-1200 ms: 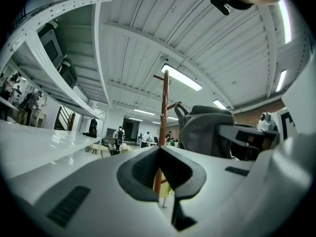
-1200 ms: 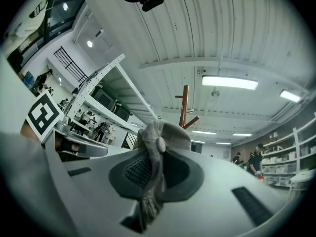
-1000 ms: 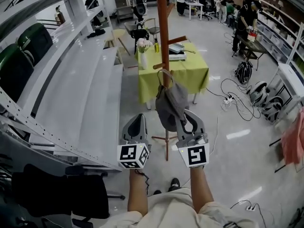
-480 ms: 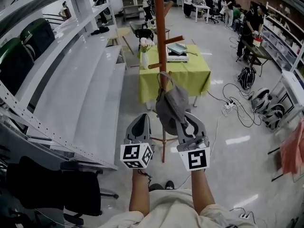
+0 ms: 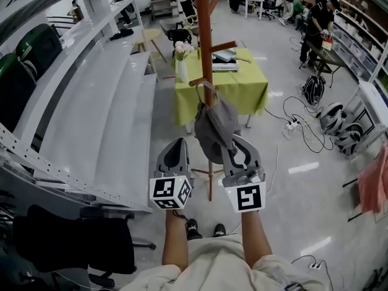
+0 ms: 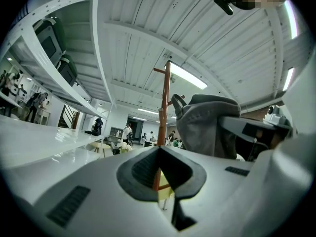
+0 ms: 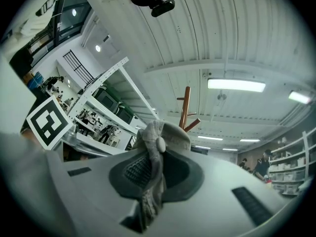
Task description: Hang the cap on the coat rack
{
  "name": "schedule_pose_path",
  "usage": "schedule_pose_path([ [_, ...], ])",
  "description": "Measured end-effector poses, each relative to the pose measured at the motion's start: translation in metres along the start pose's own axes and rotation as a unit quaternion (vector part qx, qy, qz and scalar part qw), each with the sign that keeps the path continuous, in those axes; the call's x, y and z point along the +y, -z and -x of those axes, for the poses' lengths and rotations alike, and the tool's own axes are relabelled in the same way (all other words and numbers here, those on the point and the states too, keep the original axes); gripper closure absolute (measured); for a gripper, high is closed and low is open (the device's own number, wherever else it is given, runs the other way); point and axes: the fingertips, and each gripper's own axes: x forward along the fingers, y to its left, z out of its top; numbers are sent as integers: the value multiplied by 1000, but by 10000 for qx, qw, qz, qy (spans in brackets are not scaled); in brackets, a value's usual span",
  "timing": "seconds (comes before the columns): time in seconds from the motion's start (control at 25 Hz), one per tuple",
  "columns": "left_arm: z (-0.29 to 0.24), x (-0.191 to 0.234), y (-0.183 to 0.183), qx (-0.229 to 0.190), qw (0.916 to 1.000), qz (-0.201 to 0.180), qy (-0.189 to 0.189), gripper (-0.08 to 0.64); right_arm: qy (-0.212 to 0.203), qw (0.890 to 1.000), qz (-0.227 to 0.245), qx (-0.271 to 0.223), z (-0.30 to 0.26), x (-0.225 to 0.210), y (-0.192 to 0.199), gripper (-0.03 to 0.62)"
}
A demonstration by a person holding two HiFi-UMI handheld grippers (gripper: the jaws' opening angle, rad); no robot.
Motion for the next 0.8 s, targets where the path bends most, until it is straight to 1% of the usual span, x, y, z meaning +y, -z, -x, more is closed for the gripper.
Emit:
schedule_pose_path([
  [0.08, -1, 9, -1, 26, 10000, -29, 12, 552, -184, 9979, 495, 378, -4, 7, 11, 568],
  [0.16, -1, 16, -2, 52, 10000, -67, 33, 552, -368, 9919, 952, 761, -7, 15, 23, 568],
  [0.2, -2, 19, -2, 66, 9999, -91, 49, 552, -448, 9880, 1153, 929, -9, 18, 28, 568],
  [0.24, -3, 21, -3, 77, 9999, -107, 66, 552, -474, 9862, 1236, 999, -11, 20, 31, 568],
  [0.52, -8, 28, -2, 130, 9997, -150, 128, 552, -357, 9879, 1194, 927, -26, 19, 36, 568],
  [0.8, -7, 37, 1, 165, 9997, -148, 103, 552, -355, 9886, 1153, 906, -34, 24, 47, 568],
])
